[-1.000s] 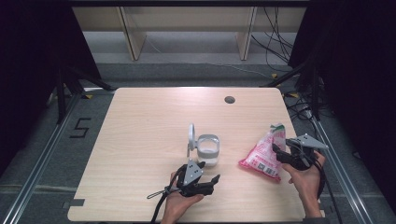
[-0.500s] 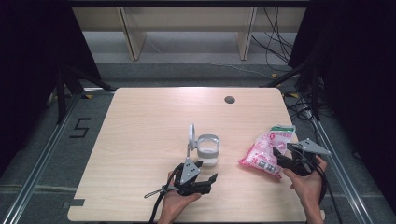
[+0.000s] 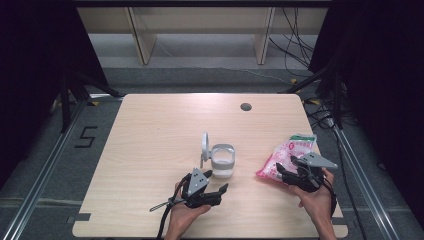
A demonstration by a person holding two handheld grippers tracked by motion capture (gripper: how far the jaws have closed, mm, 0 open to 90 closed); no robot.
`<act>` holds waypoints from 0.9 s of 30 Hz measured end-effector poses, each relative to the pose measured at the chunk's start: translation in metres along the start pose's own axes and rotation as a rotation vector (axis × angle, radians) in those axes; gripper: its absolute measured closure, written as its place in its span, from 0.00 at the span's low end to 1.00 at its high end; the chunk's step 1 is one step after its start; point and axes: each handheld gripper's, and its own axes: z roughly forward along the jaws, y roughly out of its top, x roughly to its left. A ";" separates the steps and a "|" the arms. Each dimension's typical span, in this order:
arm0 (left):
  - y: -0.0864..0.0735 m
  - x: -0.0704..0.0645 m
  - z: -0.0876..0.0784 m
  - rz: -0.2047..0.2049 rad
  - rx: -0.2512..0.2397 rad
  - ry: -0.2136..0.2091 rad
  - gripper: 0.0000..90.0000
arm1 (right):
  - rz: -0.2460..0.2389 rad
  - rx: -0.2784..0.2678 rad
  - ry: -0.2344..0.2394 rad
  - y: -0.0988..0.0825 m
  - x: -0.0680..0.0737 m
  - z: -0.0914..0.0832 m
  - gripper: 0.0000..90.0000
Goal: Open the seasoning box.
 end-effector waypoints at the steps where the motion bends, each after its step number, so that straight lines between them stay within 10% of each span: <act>1: 0.000 0.001 0.000 -0.003 -0.006 -0.002 0.33 | 0.030 0.013 0.003 0.000 0.005 0.000 0.44; 27: 0.005 0.023 -0.035 0.066 -0.081 0.075 0.84 | -0.058 0.024 0.105 -0.009 0.039 0.005 0.43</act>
